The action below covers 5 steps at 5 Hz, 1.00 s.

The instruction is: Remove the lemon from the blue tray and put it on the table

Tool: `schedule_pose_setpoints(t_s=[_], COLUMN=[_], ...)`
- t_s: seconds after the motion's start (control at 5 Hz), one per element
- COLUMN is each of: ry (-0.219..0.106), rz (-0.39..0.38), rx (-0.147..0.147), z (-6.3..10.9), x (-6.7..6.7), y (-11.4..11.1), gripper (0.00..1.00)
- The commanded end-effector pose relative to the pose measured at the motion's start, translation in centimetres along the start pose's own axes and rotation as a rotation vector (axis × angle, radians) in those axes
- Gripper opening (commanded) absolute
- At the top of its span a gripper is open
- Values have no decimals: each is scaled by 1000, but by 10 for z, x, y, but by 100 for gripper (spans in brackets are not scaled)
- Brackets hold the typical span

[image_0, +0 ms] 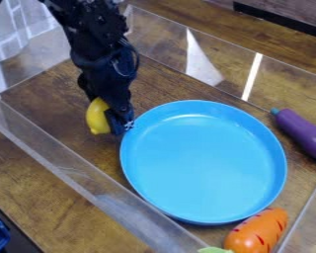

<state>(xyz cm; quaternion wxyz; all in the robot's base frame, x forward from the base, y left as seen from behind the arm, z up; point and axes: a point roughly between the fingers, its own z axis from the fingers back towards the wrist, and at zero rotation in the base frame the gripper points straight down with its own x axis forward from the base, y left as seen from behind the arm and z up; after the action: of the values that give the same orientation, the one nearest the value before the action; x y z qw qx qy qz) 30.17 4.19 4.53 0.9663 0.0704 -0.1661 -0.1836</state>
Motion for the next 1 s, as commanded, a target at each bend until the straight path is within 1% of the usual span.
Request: schedule_pose_setpoints(t_s=[0.0,0.2,0.4,0.6,0.8], ry=[-40,-46,-38,-61,-61], rz=[-10,-28,-11,-73,-76], rx=[28,33,47,17,12], z=[14,26,33,31,28], x=[5,9,12,15,12], y=[0,-17,-17,-15,-11], gripper=[0,0,0,100,0])
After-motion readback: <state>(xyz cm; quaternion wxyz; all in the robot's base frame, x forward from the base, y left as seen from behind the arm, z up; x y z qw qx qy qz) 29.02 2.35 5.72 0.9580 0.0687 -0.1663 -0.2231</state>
